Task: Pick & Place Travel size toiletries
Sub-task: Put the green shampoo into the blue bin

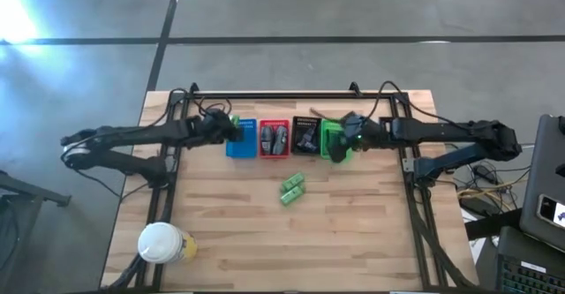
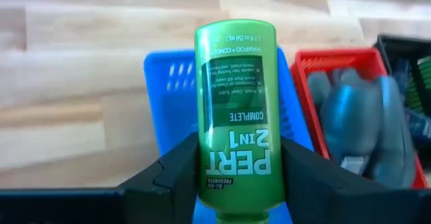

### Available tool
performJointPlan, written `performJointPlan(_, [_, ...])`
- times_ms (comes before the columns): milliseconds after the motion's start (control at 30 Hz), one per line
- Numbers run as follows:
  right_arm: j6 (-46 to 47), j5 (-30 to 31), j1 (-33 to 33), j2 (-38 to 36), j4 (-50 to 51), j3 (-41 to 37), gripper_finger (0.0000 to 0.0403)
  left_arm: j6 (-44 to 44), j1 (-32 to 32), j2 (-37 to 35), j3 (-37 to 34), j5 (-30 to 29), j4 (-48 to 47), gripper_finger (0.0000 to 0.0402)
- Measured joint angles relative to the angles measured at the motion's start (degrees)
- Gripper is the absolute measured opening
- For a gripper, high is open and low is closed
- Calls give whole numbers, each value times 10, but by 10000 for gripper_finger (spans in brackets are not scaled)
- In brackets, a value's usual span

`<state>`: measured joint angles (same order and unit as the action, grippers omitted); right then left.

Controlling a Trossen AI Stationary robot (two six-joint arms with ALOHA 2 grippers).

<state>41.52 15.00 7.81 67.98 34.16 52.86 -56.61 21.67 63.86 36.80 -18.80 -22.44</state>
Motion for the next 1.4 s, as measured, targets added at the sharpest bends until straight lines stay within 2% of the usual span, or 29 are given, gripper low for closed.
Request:
performJointPlan(67, [-25,-57,-4,23,-21,0,317,18,13,8,0,9,10,187])
performJointPlan(167, [-50,-105,-20,66,-36,0,323,26,17,23,0,44,9,202])
performJointPlan(267, [-87,-109,-45,112,-36,12,331,20,11,36,-1,66,10,218])
performJointPlan(400, [-198,-110,-83,170,-36,38,343,27,8,38,8,73,4,246])
performJointPlan(667, [-417,-108,-137,285,-33,118,351,105,-12,-25,44,78,-21,281])
performJointPlan(867, [-520,-119,-143,382,-31,185,328,148,-84,-86,56,78,-20,278])
performJointPlan(1067, [-553,-127,-143,457,-4,243,301,116,-180,-122,46,71,-26,278])
performJointPlan(1233, [-569,-139,-145,477,10,260,282,85,-252,-126,42,29,-35,278])
performJointPlan(1400, [-570,-169,-145,502,-4,261,264,73,-292,-119,42,-13,-35,278])
